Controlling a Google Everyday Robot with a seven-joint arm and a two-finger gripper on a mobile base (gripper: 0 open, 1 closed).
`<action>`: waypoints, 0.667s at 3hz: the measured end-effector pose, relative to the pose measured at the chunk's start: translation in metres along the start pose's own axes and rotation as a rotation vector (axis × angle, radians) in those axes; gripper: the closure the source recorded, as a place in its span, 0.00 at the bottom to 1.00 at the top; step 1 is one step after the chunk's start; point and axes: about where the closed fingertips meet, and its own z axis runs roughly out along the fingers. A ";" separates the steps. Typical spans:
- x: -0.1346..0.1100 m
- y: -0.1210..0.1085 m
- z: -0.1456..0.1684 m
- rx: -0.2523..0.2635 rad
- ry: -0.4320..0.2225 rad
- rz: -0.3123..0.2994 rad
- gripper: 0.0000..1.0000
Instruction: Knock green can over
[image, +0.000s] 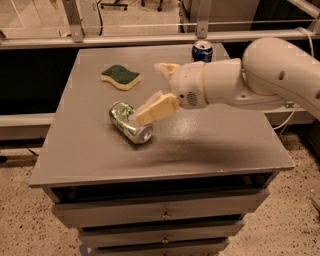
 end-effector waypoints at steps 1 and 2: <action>0.012 0.001 -0.033 0.013 0.043 -0.016 0.00; 0.028 -0.001 -0.097 0.065 0.119 -0.032 0.00</action>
Offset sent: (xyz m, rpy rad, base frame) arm -0.0717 -0.2248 0.0107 -0.2620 -0.0036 -0.1541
